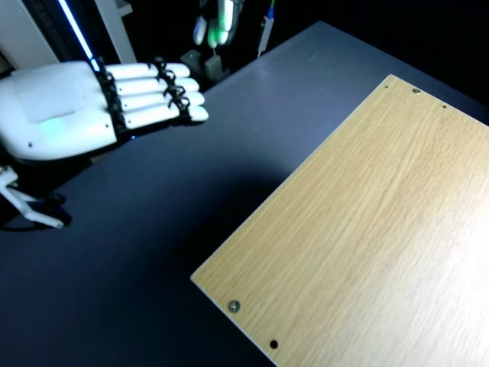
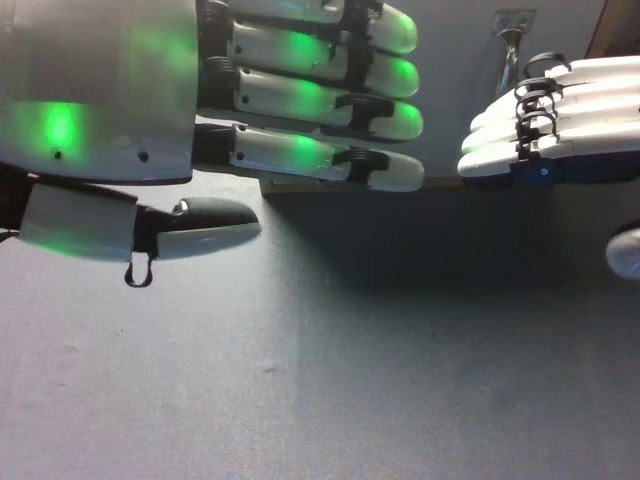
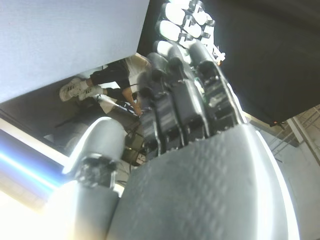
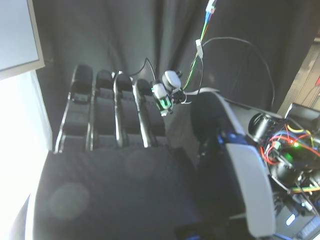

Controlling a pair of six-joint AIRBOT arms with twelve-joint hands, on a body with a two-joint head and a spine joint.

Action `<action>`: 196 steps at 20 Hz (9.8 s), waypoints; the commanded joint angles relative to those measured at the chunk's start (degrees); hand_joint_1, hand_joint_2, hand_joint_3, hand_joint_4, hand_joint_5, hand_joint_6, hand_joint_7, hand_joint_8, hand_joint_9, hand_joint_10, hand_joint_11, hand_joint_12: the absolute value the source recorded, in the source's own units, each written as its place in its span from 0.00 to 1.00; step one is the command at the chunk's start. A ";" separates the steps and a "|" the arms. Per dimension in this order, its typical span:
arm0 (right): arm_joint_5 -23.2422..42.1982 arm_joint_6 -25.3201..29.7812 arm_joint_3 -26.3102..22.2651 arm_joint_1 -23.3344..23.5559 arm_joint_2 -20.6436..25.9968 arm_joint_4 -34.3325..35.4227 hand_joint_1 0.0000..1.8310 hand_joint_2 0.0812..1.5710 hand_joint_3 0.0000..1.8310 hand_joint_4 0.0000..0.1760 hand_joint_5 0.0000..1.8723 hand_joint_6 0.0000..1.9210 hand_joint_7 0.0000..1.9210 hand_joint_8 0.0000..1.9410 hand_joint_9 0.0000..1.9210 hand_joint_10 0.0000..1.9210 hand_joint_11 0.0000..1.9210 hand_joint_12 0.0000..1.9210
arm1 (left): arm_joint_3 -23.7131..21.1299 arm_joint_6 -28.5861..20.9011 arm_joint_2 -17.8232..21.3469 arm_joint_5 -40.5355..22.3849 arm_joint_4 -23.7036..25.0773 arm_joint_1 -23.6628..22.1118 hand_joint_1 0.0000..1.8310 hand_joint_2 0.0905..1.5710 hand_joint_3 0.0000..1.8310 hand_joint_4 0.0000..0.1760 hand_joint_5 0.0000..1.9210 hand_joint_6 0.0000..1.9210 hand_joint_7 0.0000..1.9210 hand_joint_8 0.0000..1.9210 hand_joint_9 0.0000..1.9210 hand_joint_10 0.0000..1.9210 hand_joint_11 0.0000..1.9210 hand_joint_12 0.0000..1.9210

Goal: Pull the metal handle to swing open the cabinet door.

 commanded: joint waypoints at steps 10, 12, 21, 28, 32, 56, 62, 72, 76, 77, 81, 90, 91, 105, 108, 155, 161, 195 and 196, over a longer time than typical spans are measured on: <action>-0.76 0.13 0.47 0.15 -0.20 6.77 0.00 1.00 0.01 0.00 0.05 0.00 0.06 0.00 0.05 0.00 0.00 0.21 | -0.19 0.36 0.40 -0.86 -5.35 -0.57 0.00 1.00 0.10 0.00 0.13 0.00 0.14 0.00 0.13 0.00 0.00 0.29; -1.95 0.13 0.56 0.14 -0.31 6.87 0.00 1.00 0.01 0.00 0.05 0.00 0.07 0.00 0.06 0.00 0.00 0.22 | -0.19 0.36 0.40 -0.86 -5.35 -0.57 0.00 1.00 0.09 0.00 0.13 0.00 0.14 0.00 0.13 0.00 0.00 0.30; -14.22 6.74 -0.49 -0.17 0.02 12.46 0.00 1.00 0.02 0.00 0.06 0.00 0.08 0.00 0.08 0.00 0.00 0.27 | -0.19 0.36 0.40 -0.86 -5.35 -0.57 0.00 1.00 0.10 0.00 0.10 0.00 0.13 0.00 0.11 0.00 0.00 0.27; -17.52 11.59 -0.78 -0.20 0.45 17.20 0.00 1.00 0.01 0.00 0.06 0.00 0.06 0.00 0.06 0.00 0.00 0.21 | -0.19 0.36 0.40 -0.86 -5.35 -0.57 0.00 1.00 0.09 0.00 0.11 0.00 0.12 0.00 0.10 0.00 0.00 0.28; -17.83 12.36 -0.76 -1.17 0.36 20.13 0.00 1.00 0.01 0.00 0.06 0.00 0.07 0.00 0.06 0.00 0.00 0.24 | -0.19 0.37 0.40 -0.84 -5.35 -0.57 0.00 1.00 0.11 0.00 0.10 0.00 0.13 0.00 0.11 0.00 0.00 0.27; -34.54 16.07 -0.93 -3.08 2.00 31.52 0.00 1.00 0.01 0.00 0.05 0.00 0.06 0.00 0.05 0.00 0.00 0.22 | -0.20 0.41 0.40 -0.84 -5.41 -0.56 0.00 1.00 0.15 0.00 0.12 0.00 0.13 0.00 0.12 0.00 0.00 0.28; -38.06 16.08 -3.93 -3.62 3.04 37.07 0.00 1.00 0.01 0.00 0.05 0.00 0.06 0.00 0.07 0.00 0.00 0.24 | -0.19 0.40 0.44 -0.86 -5.39 -0.56 0.00 1.00 0.16 0.00 0.12 0.00 0.13 0.00 0.12 0.00 0.00 0.29; -42.45 16.08 -5.93 -2.59 2.95 41.40 0.00 1.00 0.01 0.00 0.05 0.00 0.06 0.00 0.06 0.00 0.00 0.22 | -0.32 0.58 0.50 -0.74 -5.54 -0.40 0.00 1.00 0.14 0.00 0.12 0.00 0.14 0.00 0.12 0.00 0.00 0.28; -45.24 16.09 -5.85 -0.67 1.11 42.09 0.00 1.00 0.01 0.00 0.05 0.00 0.07 0.00 0.06 0.00 0.00 0.23 | -0.19 0.91 0.39 -0.84 -4.92 -0.42 0.00 1.00 0.15 0.00 0.13 0.00 0.13 0.00 0.12 0.00 0.00 0.28; -45.44 16.09 -5.80 -0.41 0.91 42.09 0.00 1.00 0.01 0.00 0.05 0.00 0.07 0.00 0.06 0.00 0.00 0.23 | -0.16 0.92 0.36 -0.83 -4.76 -0.42 0.00 1.00 0.15 0.00 0.13 0.00 0.13 0.00 0.12 0.00 0.00 0.28; -46.67 16.09 -5.50 0.91 -0.10 42.53 0.00 1.00 0.01 0.00 0.05 0.00 0.08 0.00 0.07 0.00 0.00 0.26 | 0.36 5.13 0.10 -0.35 -4.52 -0.42 0.00 1.00 0.15 0.00 0.13 0.00 0.14 0.00 0.13 0.00 0.00 0.30; -47.96 19.56 -3.41 1.66 -2.87 43.00 0.00 1.00 0.02 0.00 0.06 0.00 0.08 0.00 0.09 0.00 0.00 0.29 | -1.22 15.24 0.36 3.67 -11.93 2.29 0.00 1.00 0.14 0.00 0.11 0.00 0.12 0.00 0.11 0.00 0.00 0.30; -47.99 19.56 -3.42 1.66 -3.01 43.03 0.00 1.00 0.01 0.00 0.07 0.00 0.09 0.00 0.09 0.00 0.00 0.31 | -1.39 17.21 0.35 3.98 -13.76 3.22 0.00 1.00 0.14 0.00 0.11 0.00 0.12 0.00 0.11 0.00 0.00 0.29; -48.43 19.56 -3.71 0.78 -4.77 48.24 0.00 1.00 0.02 0.00 0.06 0.00 0.07 0.00 0.06 0.00 0.00 0.21 | -6.38 48.04 0.25 7.91 -42.20 14.14 0.00 1.00 0.16 0.00 0.10 0.00 0.12 0.00 0.10 0.00 0.00 0.27; -48.41 19.55 -3.81 0.55 -5.41 49.61 0.00 1.00 0.03 0.00 0.07 0.00 0.08 0.00 0.07 0.00 0.00 0.22 | -9.03 52.70 1.89 6.16 -46.61 19.32 0.00 1.00 0.11 0.00 0.11 0.00 0.12 0.00 0.11 0.00 0.00 0.28; -46.12 19.55 -10.80 -2.01 -1.10 50.00 0.00 1.00 0.06 0.00 0.02 0.00 0.01 0.00 0.00 0.00 0.01 0.01 | 3.19 41.22 -0.96 4.04 -48.33 40.25 0.00 1.00 0.06 0.00 0.03 0.00 0.03 0.00 0.02 0.00 0.00 0.07; -46.04 19.55 -13.19 -3.05 0.91 48.78 0.00 1.00 0.06 0.00 0.03 0.01 0.03 0.01 0.02 0.01 0.02 0.01 | 5.13 41.22 -1.47 4.18 -49.74 40.59 0.00 1.00 0.06 0.00 0.04 0.00 0.04 0.00 0.02 0.00 0.00 0.09; -40.68 17.36 -17.29 -9.07 10.02 35.88 0.00 1.00 0.04 0.00 0.04 0.00 0.03 0.00 0.02 0.00 0.00 0.11 | 9.60 41.16 -1.14 1.14 -51.77 41.64 0.00 1.00 0.06 0.00 0.05 0.00 0.05 0.00 0.04 0.00 0.00 0.12; -40.65 17.21 -17.15 -9.29 10.10 34.54 0.00 1.00 0.04 0.00 0.03 0.00 0.03 0.00 0.02 0.00 0.00 0.10 | 9.64 41.16 -1.14 1.02 -51.77 41.73 0.00 1.00 0.06 0.00 0.05 0.00 0.05 0.00 0.04 0.00 0.00 0.12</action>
